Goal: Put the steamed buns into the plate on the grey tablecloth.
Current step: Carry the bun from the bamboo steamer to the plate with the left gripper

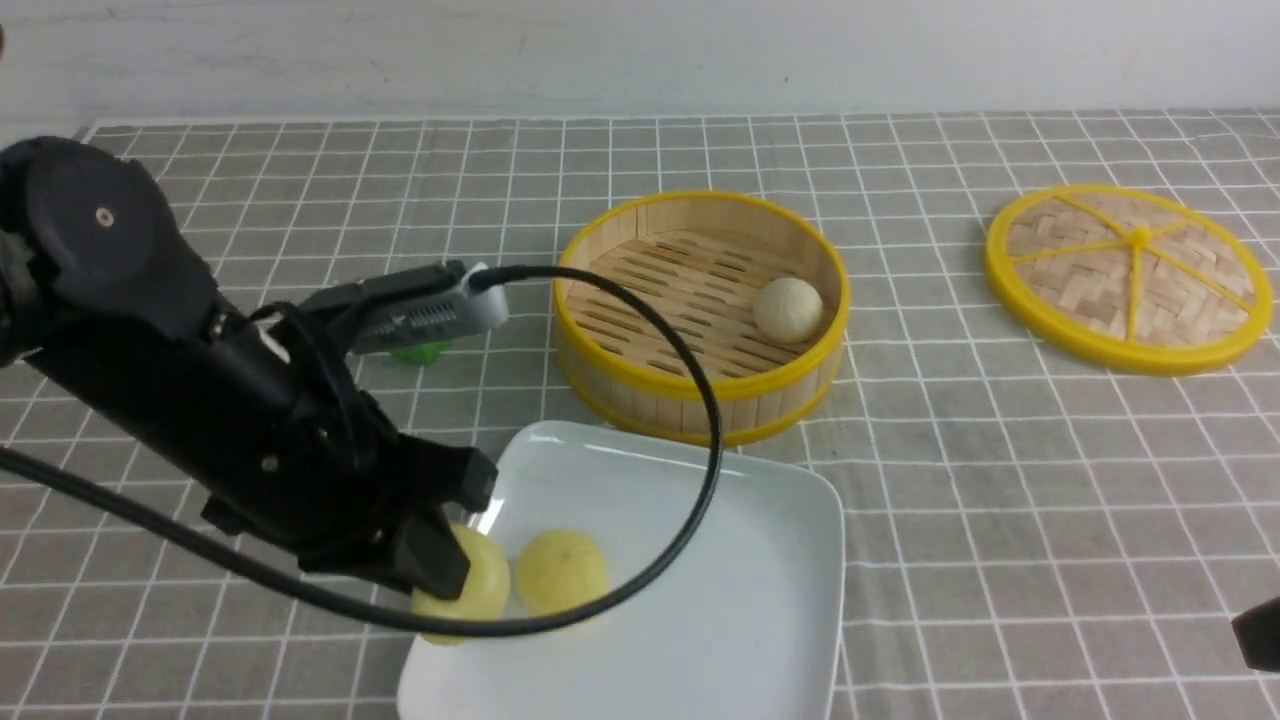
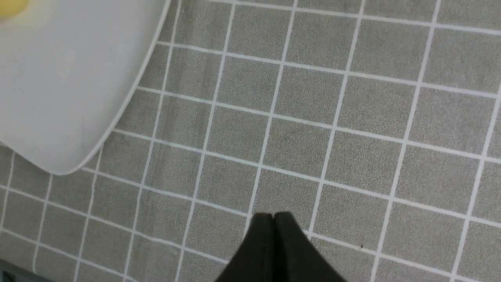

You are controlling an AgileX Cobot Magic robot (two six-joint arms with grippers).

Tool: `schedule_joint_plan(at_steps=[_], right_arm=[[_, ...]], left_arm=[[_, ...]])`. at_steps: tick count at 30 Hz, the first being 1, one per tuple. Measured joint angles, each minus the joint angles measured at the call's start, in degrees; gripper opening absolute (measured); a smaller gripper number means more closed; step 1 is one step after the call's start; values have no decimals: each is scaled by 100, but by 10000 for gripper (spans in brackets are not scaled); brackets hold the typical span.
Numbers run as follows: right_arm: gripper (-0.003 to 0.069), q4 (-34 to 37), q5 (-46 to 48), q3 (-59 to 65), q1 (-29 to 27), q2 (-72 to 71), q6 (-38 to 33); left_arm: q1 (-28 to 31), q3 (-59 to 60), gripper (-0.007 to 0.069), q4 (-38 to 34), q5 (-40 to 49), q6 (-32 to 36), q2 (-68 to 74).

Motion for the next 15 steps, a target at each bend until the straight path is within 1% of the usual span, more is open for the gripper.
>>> schedule_joint_plan(at_steps=[2,4,8,9,10,12,15], right_arm=[[-10,0,-3,0,0,0,0],[-8,7,-24,0,0,0,-6],[-5,7,-41,0,0,0,-11],[-5,7,-41,0,0,0,-11],[-3,7,-41,0,0,0,-11],[0,7,-41,0,0,0,-17],[0,21,-41,0,0,0,-17]], left_arm=[[-184,65,24,30,-81,14,0],[-680,75,24,112,-191,14,0],[-1401,80,24,396,-668,14,0],[-1429,80,24,433,-701,6,0],[-1619,80,24,557,-935,-42,0],[-1776,80,24,673,-1113,-122,23],[-1848,80,29,698,-1134,-229,172]])
